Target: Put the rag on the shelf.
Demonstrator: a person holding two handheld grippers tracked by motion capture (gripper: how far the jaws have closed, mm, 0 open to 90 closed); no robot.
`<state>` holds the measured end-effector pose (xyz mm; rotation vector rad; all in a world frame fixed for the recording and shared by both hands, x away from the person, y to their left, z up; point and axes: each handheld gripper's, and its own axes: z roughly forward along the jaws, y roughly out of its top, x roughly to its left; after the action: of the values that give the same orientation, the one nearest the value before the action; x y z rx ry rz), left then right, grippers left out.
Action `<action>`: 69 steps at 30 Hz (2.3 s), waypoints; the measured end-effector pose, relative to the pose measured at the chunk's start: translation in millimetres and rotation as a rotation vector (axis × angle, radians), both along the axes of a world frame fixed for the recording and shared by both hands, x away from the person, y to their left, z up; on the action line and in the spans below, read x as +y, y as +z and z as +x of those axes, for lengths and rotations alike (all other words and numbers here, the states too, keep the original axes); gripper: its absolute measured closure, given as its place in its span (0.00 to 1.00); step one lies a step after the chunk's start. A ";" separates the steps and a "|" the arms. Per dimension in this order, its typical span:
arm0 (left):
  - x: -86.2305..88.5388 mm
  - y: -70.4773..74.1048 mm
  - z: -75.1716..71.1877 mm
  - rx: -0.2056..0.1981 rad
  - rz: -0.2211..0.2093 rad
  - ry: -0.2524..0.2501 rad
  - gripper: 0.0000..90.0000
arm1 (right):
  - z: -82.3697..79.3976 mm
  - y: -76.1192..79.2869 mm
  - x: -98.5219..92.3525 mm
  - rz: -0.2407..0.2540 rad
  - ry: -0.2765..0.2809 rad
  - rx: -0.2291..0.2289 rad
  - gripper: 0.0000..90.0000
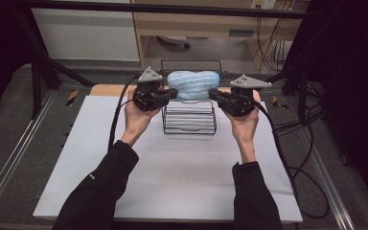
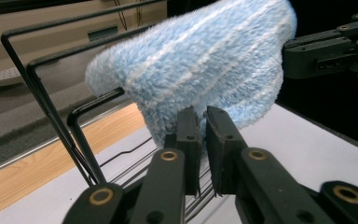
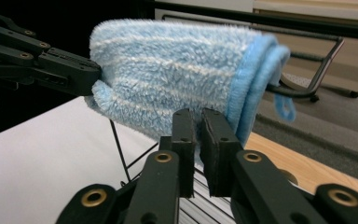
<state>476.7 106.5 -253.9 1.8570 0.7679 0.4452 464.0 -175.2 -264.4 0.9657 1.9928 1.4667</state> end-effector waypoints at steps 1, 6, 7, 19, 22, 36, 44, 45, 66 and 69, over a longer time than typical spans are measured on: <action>0.7 2.3 -1.5 -0.002 -0.004 0.002 0.90 | -1.4 2.1 -0.4 0.002 0.002 -0.006 0.90; 6.0 12.6 -6.8 0.000 -0.012 -0.001 0.81 | -6.5 11.5 -1.1 0.020 0.020 -0.007 0.81; 7.1 13.9 -7.4 0.005 -0.012 -0.003 0.80 | -7.2 12.8 -1.6 0.020 0.024 -0.010 0.78; 21.3 19.6 -16.6 -0.013 0.015 0.001 0.57 | -15.6 22.3 -7.7 0.016 0.012 -0.008 0.47; 26.0 16.4 -19.6 -0.012 0.029 -0.003 0.50 | -19.5 22.0 -10.5 0.019 0.016 -0.005 0.40; 38.1 14.2 -25.2 -0.026 0.043 0.012 0.43 | -25.3 21.9 -15.8 0.016 0.004 -0.008 0.25; 48.8 0.5 -35.2 -0.013 0.071 0.002 0.34 | -35.8 10.7 -24.0 0.011 0.006 -0.004 0.11; 50.6 -2.1 -36.7 -0.012 0.077 0.002 0.32 | -37.4 7.8 -25.4 0.010 0.007 -0.003 0.10; 106.9 -87.5 -74.3 0.064 0.139 0.033 0.14 | -68.8 -71.2 -52.4 0.007 0.056 0.124 0.01; 119.5 -104.1 -79.3 0.085 0.124 0.047 0.14 | -72.2 -87.5 -54.2 -0.010 0.063 0.159 0.01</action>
<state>397.4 226.1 -358.0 1.9870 0.8594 0.4548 391.8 -229.4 -351.9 1.0536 2.1586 1.4516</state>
